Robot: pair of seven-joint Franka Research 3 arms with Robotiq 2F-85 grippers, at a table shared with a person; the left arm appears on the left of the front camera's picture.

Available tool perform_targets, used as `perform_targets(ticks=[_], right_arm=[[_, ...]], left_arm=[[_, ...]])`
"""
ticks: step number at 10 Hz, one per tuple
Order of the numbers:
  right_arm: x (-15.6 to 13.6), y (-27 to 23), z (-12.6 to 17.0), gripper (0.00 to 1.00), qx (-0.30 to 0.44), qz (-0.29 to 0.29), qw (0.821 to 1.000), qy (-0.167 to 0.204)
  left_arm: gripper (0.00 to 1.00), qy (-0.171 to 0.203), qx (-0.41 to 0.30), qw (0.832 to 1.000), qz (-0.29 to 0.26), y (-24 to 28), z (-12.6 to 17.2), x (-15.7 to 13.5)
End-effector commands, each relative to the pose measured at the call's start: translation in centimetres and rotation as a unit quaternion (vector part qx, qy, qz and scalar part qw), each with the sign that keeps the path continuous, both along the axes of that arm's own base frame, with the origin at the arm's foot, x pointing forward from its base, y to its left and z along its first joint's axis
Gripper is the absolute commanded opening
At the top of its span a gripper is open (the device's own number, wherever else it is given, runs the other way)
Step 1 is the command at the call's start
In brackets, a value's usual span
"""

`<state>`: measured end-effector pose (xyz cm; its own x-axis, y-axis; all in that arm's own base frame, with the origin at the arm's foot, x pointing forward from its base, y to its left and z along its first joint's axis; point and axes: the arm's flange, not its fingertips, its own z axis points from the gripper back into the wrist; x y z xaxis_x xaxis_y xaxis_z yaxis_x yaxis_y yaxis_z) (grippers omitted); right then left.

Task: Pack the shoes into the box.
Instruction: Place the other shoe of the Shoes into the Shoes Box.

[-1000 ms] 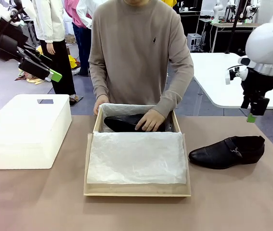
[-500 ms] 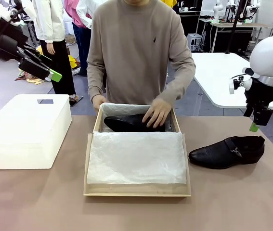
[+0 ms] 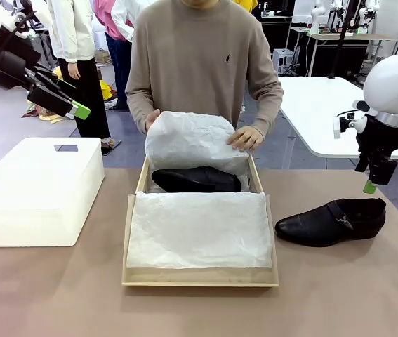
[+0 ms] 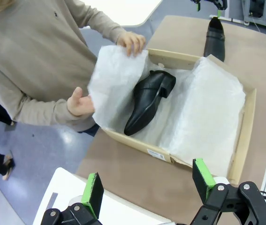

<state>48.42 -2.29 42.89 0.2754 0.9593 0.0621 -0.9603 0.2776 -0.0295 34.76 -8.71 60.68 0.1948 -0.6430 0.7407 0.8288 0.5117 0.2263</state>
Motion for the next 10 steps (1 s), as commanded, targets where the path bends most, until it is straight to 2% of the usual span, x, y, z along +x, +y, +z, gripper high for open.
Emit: perform_targets(ticks=[1, 3, 8, 10], right_arm=[[0.0, -0.1, 0.1, 1.0, 0.0, 0.005, 1.0, -0.002], [0.0, 0.0, 0.0, 1.0, 0.0, 0.0, 1.0, 0.0], [-0.1, -0.5, -3.6, 1.0, -0.008, 0.02, 1.0, 0.02], [0.1, -0.9, -4.5, 1.0, -0.01, 0.021, 1.0, 0.012]], left_arm=[[1.0, -0.001, -0.004, 1.0, -0.009, 0.2, 0.0, 0.1], [1.0, -0.001, -0.004, 1.0, -0.009, 0.2, 0.0, 0.1], [1.0, -0.001, -0.004, 1.0, -0.009, 0.2, 0.0, 0.1], [1.0, -0.001, -0.004, 1.0, -0.009, 0.2, 0.0, 0.1]])
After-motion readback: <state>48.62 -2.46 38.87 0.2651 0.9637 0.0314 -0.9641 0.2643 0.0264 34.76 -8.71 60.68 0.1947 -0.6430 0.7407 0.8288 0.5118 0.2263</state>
